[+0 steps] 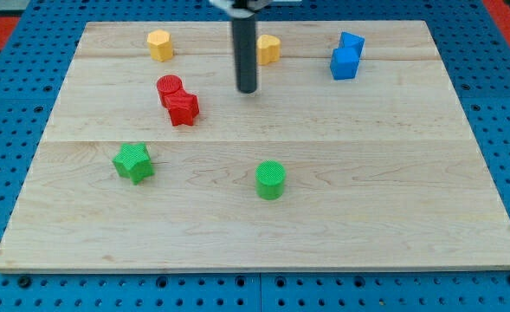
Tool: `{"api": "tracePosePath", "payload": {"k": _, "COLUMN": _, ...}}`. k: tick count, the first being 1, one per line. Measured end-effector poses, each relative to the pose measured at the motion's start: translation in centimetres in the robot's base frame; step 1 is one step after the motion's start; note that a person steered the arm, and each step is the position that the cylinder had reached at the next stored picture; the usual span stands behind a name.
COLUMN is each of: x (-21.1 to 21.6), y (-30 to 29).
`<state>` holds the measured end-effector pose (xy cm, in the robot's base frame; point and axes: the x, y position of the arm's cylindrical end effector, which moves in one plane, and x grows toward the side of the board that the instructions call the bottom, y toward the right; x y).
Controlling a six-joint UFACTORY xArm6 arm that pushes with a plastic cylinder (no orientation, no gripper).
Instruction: Push the yellow heart into yellow hexagon
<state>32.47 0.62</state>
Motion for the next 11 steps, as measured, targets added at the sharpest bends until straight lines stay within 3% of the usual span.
{"api": "tracePosePath", "payload": {"k": 1, "x": -2.8, "y": 5.5}}
{"api": "tracePosePath", "payload": {"k": 3, "x": -7.4, "y": 5.6}}
{"api": "tracePosePath", "payload": {"k": 4, "x": -7.4, "y": -2.0}}
{"api": "tracePosePath", "payload": {"k": 6, "x": -6.0, "y": -1.3}}
{"api": "tracePosePath", "payload": {"k": 9, "x": -7.2, "y": -10.3}}
{"api": "tracePosePath", "payload": {"k": 10, "x": -6.7, "y": -9.4}}
{"api": "tracePosePath", "payload": {"k": 11, "x": -1.3, "y": -2.8}}
